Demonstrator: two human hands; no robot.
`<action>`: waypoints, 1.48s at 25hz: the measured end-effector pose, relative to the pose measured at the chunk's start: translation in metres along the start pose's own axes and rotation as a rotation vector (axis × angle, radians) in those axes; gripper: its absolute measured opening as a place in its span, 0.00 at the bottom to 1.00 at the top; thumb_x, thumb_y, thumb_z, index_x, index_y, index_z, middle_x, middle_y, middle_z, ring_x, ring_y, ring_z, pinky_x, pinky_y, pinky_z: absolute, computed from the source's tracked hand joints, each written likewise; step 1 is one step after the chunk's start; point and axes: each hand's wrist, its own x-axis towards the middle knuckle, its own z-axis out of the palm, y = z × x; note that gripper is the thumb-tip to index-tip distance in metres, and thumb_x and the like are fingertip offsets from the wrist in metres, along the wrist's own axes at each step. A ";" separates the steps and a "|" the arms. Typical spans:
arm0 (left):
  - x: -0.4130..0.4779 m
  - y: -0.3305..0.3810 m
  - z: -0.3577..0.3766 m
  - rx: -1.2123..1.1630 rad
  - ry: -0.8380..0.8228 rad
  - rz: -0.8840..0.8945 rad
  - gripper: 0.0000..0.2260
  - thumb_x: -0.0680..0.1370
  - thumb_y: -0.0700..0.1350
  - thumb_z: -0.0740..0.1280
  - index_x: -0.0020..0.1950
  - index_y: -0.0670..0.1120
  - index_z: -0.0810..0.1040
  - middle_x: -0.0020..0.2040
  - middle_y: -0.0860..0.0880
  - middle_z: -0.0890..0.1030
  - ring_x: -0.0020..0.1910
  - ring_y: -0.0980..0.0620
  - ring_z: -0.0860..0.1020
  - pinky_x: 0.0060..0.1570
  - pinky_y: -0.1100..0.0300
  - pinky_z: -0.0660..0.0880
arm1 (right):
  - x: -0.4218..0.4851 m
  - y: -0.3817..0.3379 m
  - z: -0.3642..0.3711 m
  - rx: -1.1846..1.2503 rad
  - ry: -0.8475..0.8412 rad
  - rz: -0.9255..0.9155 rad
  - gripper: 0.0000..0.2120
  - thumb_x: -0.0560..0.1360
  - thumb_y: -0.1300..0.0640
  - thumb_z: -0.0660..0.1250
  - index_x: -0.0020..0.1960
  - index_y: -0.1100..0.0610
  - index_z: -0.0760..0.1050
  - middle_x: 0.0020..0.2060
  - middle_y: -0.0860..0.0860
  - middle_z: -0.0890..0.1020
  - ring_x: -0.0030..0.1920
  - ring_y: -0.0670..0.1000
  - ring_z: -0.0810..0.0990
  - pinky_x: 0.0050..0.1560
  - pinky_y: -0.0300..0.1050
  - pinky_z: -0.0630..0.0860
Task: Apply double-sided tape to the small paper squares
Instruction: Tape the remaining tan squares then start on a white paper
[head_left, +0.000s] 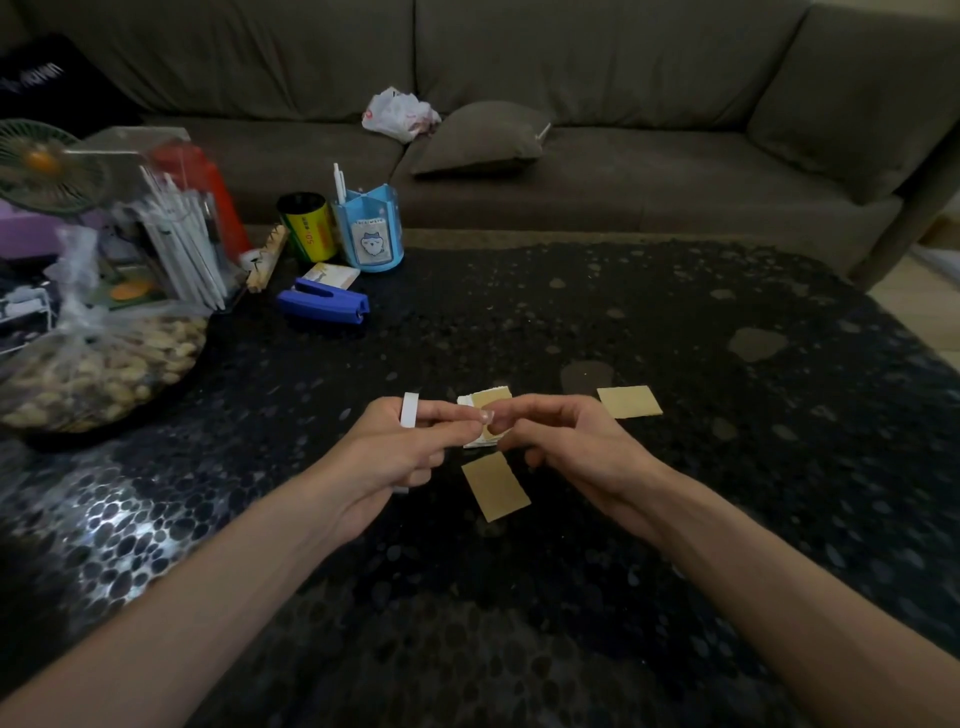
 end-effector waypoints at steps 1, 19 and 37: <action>0.000 0.000 0.000 0.000 0.003 0.002 0.08 0.77 0.44 0.75 0.55 0.49 0.88 0.28 0.53 0.74 0.26 0.58 0.64 0.26 0.65 0.59 | 0.001 0.000 0.000 0.004 -0.005 -0.002 0.10 0.78 0.59 0.73 0.53 0.46 0.88 0.55 0.44 0.87 0.59 0.48 0.83 0.57 0.49 0.77; -0.001 -0.001 0.003 0.033 0.038 -0.002 0.07 0.77 0.46 0.76 0.54 0.51 0.89 0.28 0.53 0.73 0.26 0.58 0.65 0.26 0.65 0.60 | -0.003 -0.004 0.001 -0.033 0.055 0.010 0.06 0.79 0.50 0.73 0.51 0.51 0.88 0.40 0.45 0.86 0.40 0.42 0.80 0.43 0.37 0.76; -0.007 -0.034 -0.016 0.445 0.093 0.116 0.24 0.79 0.53 0.73 0.74 0.61 0.73 0.49 0.53 0.85 0.40 0.55 0.82 0.36 0.65 0.78 | 0.003 0.000 0.010 -0.319 0.133 0.136 0.07 0.79 0.51 0.72 0.55 0.49 0.85 0.50 0.47 0.85 0.49 0.46 0.83 0.47 0.40 0.79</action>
